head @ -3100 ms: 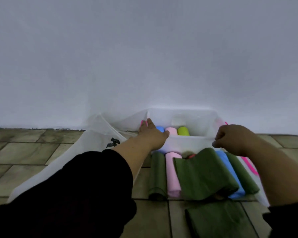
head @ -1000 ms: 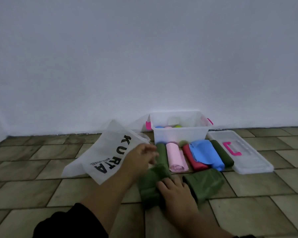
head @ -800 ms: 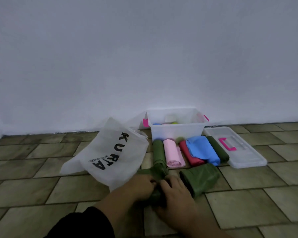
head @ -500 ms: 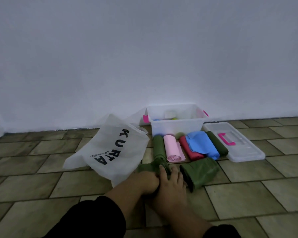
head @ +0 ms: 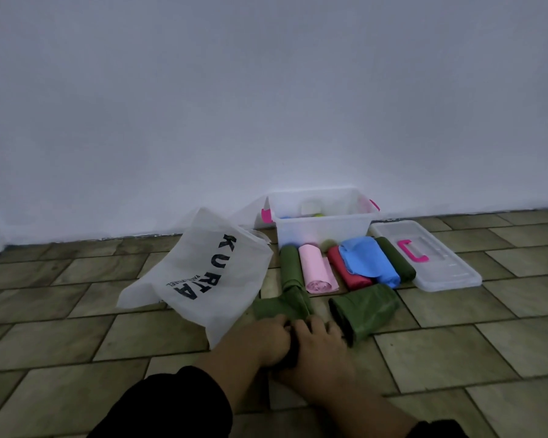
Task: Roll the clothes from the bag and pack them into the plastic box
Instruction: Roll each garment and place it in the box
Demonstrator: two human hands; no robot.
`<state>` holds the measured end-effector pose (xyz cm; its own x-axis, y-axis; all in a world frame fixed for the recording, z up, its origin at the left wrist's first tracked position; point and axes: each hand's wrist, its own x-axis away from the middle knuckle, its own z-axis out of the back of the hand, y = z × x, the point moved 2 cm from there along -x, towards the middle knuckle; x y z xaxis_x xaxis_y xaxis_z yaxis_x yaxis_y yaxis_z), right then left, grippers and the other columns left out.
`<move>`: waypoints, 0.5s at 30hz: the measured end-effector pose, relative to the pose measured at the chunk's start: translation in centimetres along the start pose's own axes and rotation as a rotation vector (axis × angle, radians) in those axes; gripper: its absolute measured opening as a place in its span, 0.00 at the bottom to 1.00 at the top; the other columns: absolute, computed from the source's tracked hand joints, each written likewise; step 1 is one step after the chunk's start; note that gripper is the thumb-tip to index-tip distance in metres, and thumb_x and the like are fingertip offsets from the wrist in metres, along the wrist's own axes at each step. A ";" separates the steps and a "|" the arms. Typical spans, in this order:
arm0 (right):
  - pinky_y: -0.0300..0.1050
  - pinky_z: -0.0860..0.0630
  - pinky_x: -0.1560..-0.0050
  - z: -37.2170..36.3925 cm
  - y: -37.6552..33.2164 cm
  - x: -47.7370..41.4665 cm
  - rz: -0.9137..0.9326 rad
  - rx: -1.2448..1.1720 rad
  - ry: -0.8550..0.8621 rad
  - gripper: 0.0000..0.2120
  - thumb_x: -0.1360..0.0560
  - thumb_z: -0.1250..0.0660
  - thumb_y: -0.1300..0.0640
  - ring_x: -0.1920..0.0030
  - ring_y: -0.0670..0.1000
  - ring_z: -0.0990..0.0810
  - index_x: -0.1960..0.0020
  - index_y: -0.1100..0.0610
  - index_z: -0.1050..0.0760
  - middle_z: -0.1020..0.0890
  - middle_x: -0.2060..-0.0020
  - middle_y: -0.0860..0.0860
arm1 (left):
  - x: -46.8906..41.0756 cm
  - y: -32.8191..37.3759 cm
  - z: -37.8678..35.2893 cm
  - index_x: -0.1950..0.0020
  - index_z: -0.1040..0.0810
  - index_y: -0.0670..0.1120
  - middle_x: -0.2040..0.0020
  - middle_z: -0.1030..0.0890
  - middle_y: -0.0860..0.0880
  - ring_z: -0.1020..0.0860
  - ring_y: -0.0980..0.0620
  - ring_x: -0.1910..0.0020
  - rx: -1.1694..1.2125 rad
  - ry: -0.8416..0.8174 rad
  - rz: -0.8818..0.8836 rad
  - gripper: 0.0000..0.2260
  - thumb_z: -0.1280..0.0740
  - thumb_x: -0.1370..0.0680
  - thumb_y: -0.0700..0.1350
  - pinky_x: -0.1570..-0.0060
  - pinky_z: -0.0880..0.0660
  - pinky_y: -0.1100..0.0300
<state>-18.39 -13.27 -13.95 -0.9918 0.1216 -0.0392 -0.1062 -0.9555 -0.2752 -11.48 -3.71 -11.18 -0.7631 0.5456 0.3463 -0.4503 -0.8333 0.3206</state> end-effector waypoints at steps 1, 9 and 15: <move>0.49 0.34 0.39 0.2 0.7 -0.1 0.036 -0.008 -0.020 0.31 0.37 0.42 0.34 0.42 0.56 0.30 0.36 0.45 0.33 0.29 0.41 0.48 | 0.2 -0.3 -0.2 0.32 0.32 0.48 0.36 0.25 0.43 0.26 0.46 0.40 0.014 0.027 0.002 0.18 0.51 0.17 0.52 0.41 0.33 0.54; 0.46 0.32 0.51 1.5 2.7 0.9 0.039 -0.068 -0.063 0.12 0.28 0.39 0.52 0.45 0.53 0.29 0.45 0.50 0.33 0.24 0.44 0.49 | 2.6 -1.4 -2.3 0.45 0.29 0.51 0.47 0.27 0.53 0.29 0.54 0.51 -0.073 0.515 -0.232 0.10 0.44 0.20 0.54 0.51 0.33 0.61; 0.45 0.28 0.43 2.2 2.9 1.4 0.062 -0.151 -0.053 0.18 0.27 0.39 0.52 0.39 0.52 0.28 0.37 0.48 0.31 0.24 0.40 0.47 | 2.9 -2.1 -4.0 0.43 0.31 0.52 0.46 0.27 0.52 0.30 0.53 0.50 -0.068 0.440 -0.252 0.12 0.45 0.21 0.57 0.50 0.32 0.58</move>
<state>-20.22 -16.41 -12.70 -0.9989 0.0454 -0.0104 -0.0370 -0.9090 -0.4152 -14.64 -0.75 -14.36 -0.7433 0.6534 -0.1433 -0.6634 -0.6927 0.2828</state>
